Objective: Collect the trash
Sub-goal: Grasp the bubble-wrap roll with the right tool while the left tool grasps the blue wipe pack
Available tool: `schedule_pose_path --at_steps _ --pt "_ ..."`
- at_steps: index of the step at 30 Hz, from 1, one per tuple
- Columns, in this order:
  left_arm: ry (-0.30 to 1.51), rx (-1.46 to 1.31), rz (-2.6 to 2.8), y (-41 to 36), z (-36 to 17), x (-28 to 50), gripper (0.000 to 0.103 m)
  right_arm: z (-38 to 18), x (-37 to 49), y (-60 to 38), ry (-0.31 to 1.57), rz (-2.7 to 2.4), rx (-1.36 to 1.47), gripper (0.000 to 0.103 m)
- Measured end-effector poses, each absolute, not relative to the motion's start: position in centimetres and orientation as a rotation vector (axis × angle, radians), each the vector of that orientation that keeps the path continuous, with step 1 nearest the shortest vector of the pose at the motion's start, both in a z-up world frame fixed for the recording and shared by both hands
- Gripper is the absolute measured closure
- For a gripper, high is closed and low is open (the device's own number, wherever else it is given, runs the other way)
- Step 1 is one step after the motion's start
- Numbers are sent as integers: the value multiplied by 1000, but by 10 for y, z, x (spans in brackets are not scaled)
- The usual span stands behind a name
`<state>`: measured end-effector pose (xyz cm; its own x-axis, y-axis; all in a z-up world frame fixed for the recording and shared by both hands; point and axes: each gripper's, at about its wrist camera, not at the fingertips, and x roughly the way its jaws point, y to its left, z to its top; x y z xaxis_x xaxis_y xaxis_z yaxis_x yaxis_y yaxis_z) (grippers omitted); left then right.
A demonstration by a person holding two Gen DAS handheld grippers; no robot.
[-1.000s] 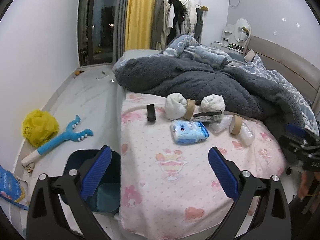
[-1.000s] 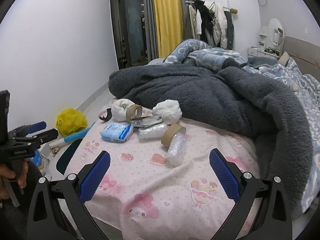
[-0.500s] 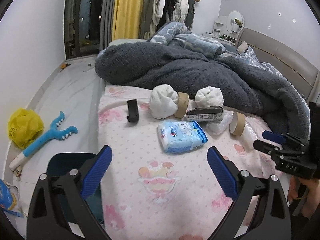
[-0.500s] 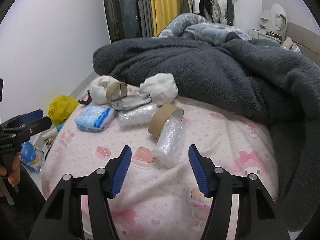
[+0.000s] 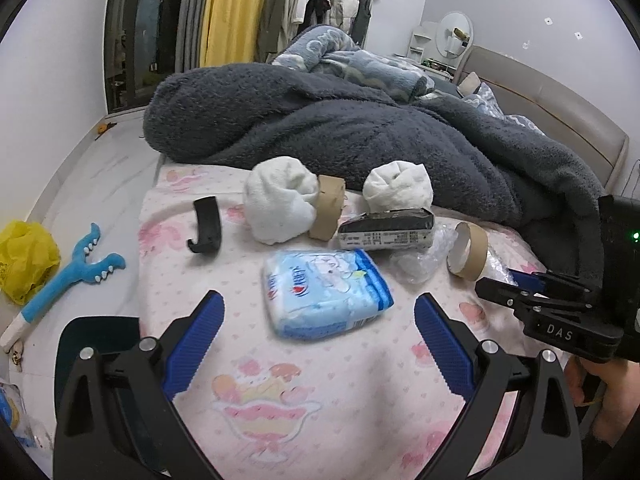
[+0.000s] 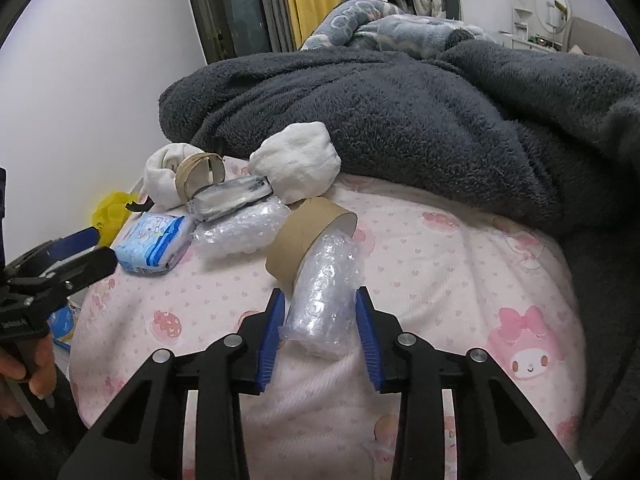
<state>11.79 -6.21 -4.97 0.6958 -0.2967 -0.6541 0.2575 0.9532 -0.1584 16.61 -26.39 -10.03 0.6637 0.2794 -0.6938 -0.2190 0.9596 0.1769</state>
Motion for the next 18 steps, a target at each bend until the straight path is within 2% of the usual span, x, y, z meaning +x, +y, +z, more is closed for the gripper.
schedule_pose_path --at_steps 12,18 --pt "780 -38 -284 -77 -65 134 6 -92 165 -276 813 226 70 70" --pt "785 -23 -274 -84 -68 139 13 -83 162 -285 785 209 77 70"
